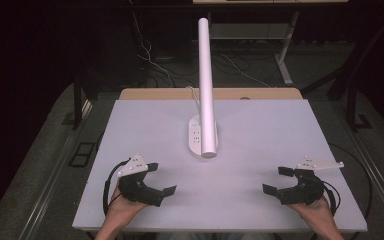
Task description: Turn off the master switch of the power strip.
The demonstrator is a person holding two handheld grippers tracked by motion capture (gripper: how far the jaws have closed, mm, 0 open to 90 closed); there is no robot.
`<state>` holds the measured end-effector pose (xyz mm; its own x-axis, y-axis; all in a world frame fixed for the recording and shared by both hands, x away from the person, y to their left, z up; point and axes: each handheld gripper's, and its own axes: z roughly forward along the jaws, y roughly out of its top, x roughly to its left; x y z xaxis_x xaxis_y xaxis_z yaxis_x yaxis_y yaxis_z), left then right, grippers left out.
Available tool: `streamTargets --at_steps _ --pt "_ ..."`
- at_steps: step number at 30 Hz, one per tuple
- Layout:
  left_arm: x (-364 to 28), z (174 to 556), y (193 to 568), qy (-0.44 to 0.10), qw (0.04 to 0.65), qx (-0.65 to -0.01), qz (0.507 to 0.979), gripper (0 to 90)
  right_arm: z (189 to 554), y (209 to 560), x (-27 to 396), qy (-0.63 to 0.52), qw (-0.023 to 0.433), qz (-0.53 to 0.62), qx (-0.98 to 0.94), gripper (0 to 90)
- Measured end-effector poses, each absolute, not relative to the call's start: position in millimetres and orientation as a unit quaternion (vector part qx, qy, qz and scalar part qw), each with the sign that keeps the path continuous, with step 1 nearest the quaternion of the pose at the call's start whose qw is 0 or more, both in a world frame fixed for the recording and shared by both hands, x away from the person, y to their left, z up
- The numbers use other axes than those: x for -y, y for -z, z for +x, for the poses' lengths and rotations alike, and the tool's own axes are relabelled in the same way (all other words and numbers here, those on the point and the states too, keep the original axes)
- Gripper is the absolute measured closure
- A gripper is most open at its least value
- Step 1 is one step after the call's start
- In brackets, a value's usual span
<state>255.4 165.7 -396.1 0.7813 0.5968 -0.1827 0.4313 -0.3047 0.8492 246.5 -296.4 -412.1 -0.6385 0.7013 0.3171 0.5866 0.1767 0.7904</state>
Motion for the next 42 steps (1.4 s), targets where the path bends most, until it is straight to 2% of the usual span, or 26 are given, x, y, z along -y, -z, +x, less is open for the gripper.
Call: streamTargets --at_steps 42 --pt "-152.8 322.2 351.8 -0.076 0.458 -0.3 0.834 0.0 243.3 411.4 300.4 -0.484 0.069 0.423 -0.763 0.0"
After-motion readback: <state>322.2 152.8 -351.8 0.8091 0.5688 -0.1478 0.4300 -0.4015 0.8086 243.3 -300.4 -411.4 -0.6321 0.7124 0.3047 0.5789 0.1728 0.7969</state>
